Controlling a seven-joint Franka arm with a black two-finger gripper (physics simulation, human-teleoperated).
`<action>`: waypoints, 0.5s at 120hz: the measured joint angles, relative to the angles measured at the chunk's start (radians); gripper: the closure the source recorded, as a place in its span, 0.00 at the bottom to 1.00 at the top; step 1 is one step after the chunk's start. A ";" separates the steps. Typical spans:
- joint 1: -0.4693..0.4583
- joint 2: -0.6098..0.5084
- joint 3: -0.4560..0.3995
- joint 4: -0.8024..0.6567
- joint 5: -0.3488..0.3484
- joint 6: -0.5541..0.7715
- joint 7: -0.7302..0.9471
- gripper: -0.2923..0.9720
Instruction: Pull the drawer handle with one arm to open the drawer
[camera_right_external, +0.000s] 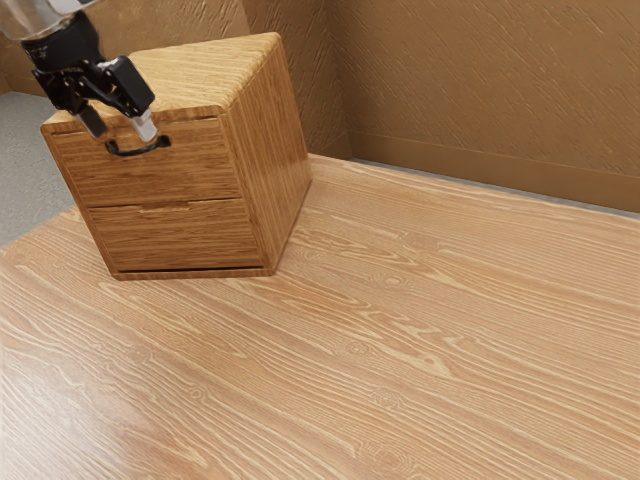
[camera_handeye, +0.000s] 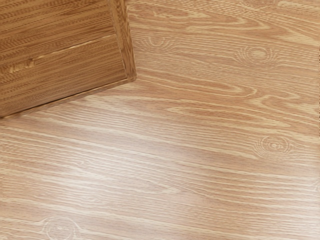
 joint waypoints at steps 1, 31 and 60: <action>0.001 0.000 -0.001 0.001 0.000 0.001 0.000 0.23; -0.062 0.067 -0.001 0.004 -0.034 -0.028 -0.003 0.23; -0.084 -0.142 -0.004 -0.345 0.008 0.016 0.122 0.24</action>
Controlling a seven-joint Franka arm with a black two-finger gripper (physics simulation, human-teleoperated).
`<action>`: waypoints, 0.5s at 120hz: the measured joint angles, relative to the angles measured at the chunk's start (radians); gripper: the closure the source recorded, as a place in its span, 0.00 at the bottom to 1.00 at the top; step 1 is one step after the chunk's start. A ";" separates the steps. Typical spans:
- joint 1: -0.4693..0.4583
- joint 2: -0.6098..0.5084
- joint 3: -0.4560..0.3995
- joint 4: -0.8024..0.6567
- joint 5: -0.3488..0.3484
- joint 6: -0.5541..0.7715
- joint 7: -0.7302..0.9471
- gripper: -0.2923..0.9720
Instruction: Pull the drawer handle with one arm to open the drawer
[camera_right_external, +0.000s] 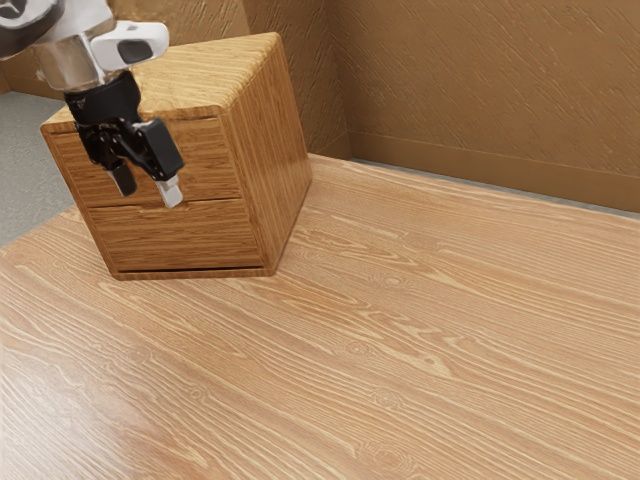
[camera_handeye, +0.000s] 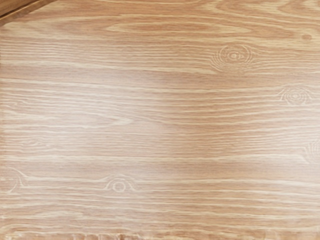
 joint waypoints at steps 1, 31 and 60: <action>-0.001 -0.006 0.003 -0.020 0.001 0.018 0.017 0.24; 0.399 0.059 -0.186 -0.039 -0.077 0.356 0.535 0.23; 0.450 0.225 -0.191 0.123 -0.085 0.458 0.885 0.23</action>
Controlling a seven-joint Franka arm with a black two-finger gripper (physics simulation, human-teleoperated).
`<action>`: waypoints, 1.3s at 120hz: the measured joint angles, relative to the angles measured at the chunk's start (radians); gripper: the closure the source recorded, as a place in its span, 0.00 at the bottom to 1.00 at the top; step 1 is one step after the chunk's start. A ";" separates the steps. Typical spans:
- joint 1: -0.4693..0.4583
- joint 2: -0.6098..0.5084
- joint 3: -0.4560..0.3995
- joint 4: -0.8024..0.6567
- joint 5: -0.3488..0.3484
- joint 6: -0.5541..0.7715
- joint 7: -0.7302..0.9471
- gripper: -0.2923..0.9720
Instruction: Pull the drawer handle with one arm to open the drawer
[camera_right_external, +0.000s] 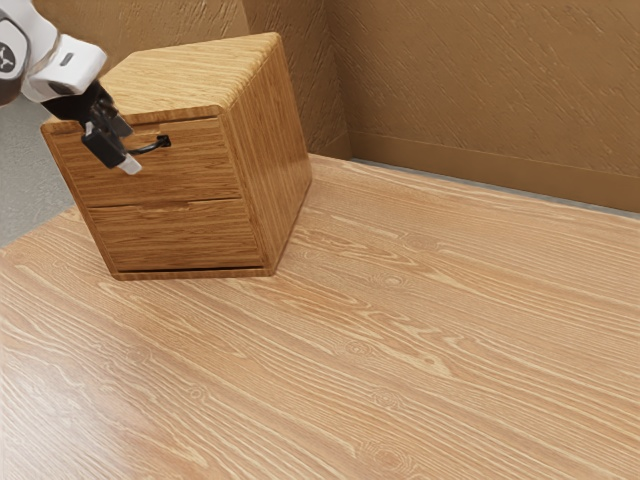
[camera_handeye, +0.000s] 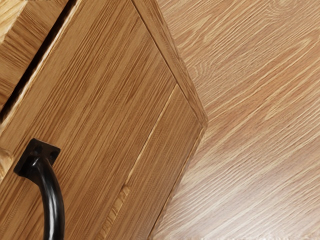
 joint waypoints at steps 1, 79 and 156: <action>0.000 0.003 0.000 0.001 0.000 0.002 0.010 0.23; 0.001 0.030 0.044 0.008 -0.002 0.110 0.426 0.44; -0.003 0.090 0.054 0.002 0.012 0.147 0.559 0.70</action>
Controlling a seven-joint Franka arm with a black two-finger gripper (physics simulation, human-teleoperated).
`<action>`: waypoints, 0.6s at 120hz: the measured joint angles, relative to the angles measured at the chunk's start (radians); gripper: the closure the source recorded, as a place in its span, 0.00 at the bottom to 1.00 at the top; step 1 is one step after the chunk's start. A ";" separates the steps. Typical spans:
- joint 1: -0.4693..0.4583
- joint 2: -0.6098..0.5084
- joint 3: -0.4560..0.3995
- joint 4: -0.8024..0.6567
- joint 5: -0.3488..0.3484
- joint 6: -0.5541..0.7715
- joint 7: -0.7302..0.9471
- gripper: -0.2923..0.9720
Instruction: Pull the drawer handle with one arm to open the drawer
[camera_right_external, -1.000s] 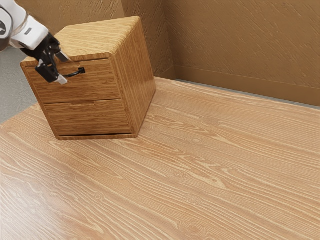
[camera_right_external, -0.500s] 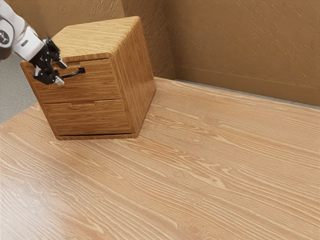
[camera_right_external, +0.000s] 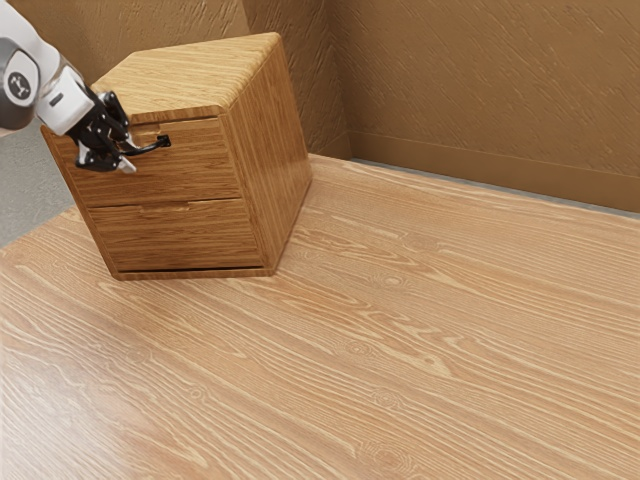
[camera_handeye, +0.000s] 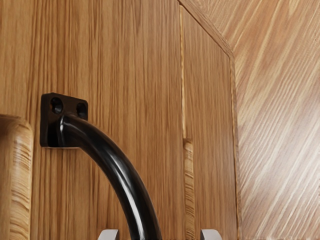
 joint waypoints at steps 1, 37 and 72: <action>0.000 -0.002 0.000 -0.003 0.000 0.000 0.001 0.71; 0.003 -0.105 -0.001 -0.117 0.002 0.013 0.025 0.78; -0.009 -0.150 0.028 -0.169 -0.005 0.015 0.040 0.81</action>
